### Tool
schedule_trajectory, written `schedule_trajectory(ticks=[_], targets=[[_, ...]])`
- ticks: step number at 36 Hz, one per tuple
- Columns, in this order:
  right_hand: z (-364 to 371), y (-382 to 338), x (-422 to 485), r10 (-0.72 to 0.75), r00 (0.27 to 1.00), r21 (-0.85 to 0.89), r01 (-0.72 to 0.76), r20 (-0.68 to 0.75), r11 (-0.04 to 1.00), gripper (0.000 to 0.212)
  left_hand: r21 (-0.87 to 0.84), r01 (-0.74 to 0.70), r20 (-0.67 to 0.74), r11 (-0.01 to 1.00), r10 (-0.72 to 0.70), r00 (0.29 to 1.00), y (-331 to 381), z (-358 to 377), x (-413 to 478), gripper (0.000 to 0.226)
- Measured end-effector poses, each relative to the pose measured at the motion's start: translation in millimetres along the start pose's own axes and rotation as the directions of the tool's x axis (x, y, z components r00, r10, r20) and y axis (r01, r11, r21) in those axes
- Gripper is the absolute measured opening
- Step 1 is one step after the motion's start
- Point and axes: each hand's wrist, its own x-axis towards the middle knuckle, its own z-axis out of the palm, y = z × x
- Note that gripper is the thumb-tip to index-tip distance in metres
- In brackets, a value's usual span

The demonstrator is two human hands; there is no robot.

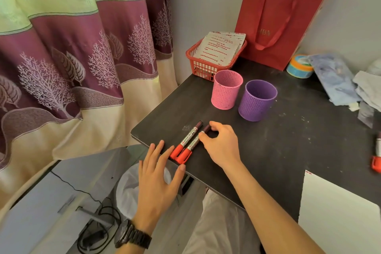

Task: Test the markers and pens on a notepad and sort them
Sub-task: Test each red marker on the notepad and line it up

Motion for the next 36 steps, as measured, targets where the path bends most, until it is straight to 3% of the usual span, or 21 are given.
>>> schedule_trajectory(ticks=[15,24,29,36], targets=[[3.2,0.5,-2.1,-0.015,1.000,-0.001,0.015,-0.004,1.000,0.059,-0.007,0.020,-0.014,1.000,-0.020,1.000,1.8,1.7,-2.6,0.057],[-26.5,11.0,-13.9,0.084,0.985,0.311,-0.127,0.149,0.942,0.055,0.049,0.048,0.056,0.998,-0.051,0.997,19.7,-13.7,0.3,0.066],[-81.4,38.2,-39.1,0.040,0.989,0.296,-0.082,0.145,0.952,0.031,0.185,-0.101,0.115,0.977,0.081,0.990,55.3,-13.3,11.7,0.063],[-184.0,104.1,-88.8,0.089,0.982,0.302,-0.034,-0.167,0.953,0.015,0.062,-0.402,0.239,0.914,0.377,0.895,123.8,38.6,17.7,0.057]])
